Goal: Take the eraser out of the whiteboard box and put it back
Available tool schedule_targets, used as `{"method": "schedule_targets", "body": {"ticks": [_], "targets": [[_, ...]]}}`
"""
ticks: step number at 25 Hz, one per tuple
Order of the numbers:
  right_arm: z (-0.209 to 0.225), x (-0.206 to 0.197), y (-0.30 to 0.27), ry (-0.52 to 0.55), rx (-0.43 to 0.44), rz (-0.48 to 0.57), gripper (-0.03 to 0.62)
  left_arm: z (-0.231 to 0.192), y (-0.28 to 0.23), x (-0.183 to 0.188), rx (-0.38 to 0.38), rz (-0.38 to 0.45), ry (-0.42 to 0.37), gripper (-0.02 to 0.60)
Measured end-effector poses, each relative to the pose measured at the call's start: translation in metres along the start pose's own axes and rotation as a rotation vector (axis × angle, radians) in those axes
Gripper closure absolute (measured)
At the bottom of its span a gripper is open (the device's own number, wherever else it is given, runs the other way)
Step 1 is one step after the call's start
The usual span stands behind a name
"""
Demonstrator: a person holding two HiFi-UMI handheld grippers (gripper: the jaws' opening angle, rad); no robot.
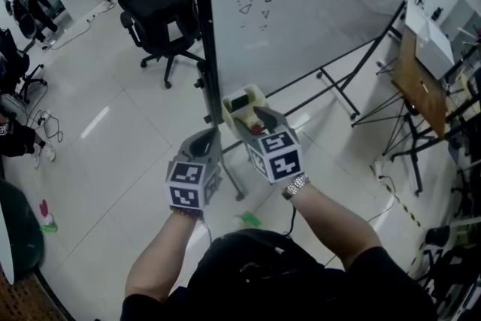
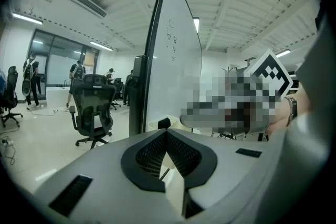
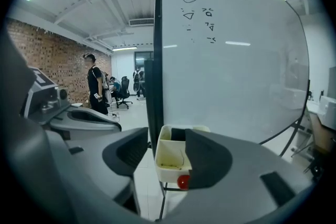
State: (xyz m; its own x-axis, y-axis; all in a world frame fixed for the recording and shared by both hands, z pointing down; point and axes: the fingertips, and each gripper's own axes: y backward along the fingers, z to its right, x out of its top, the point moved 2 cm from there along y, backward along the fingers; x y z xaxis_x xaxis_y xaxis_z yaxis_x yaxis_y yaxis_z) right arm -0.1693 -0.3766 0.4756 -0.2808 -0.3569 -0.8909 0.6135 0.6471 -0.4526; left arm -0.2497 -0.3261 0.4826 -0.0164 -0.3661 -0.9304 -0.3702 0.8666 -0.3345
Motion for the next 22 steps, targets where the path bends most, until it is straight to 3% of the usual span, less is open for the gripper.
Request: {"method": "schedule_targets", "body": {"ticks": [6, 22], "targets": [[0.013, 0.002, -0.03, -0.004, -0.038, -0.032, 0.283, -0.016, -0.008, -0.002, 0.001, -0.007, 0.015, 0.581], [0.035, -0.019, -0.081, -0.027, -0.073, -0.153, 0.273, -0.037, -0.019, -0.016, 0.021, -0.029, 0.05, 0.581]]}}
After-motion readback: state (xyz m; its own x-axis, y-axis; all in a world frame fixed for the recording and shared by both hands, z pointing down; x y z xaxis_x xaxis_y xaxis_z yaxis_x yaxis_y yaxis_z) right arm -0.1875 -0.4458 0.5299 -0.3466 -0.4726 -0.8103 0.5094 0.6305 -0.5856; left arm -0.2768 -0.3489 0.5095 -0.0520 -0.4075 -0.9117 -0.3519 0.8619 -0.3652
